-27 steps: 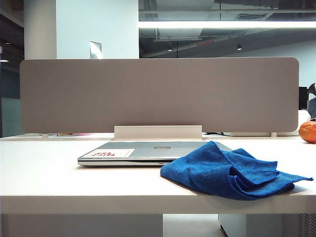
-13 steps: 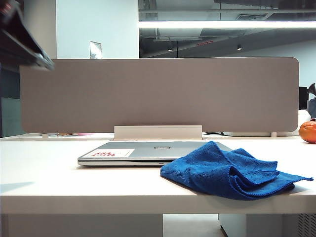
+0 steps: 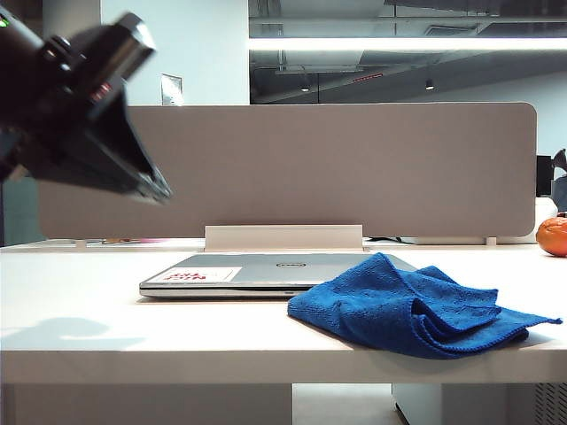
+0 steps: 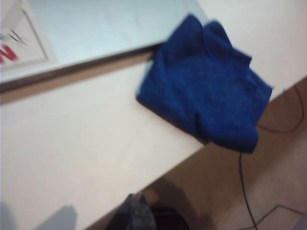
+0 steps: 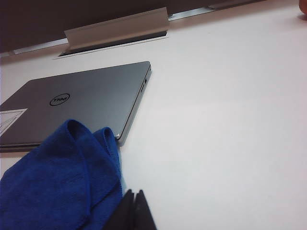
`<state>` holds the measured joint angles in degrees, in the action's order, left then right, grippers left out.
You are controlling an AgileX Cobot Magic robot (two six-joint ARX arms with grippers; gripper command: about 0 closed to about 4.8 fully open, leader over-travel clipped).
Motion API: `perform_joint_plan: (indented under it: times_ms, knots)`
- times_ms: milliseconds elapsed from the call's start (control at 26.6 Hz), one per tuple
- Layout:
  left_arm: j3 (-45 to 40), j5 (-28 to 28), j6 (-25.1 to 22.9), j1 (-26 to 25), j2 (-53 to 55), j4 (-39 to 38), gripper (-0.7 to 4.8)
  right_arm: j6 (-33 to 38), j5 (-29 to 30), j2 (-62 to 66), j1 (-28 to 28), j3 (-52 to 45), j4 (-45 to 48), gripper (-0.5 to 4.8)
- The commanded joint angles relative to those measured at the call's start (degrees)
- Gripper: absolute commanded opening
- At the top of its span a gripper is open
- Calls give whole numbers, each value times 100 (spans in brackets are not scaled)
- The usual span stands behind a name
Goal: Pick up the blue rag and put it over the laptop.
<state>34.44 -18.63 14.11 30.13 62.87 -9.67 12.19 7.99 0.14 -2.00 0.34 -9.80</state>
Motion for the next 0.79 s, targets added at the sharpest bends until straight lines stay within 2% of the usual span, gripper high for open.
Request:
perform_joint_plan:
  times_ms: [38,188,339,489,640,790]
  knots:
    - [55,157,219,249,181,240,-6,4,4,-9,-4,-22,103,-5]
    - [186,470,612,763,577,494,-6,4,4,-9,-4,-22,103,-5]
    - [350,494,822,1102,916,623,-6,4,2,-9,-4,-22,103,-5]
    - [409,492,1939,1467,1436,1143,-6,2,2,-9,-4,-22,105,-5]
    - [409,492,2221,1663,1690,1338,-5,2,0,-9,-2,-22,103,-5]
    - [407,494,2796,1823,1917,1537,-4,4,0,-9,-2,-24,103,-5]
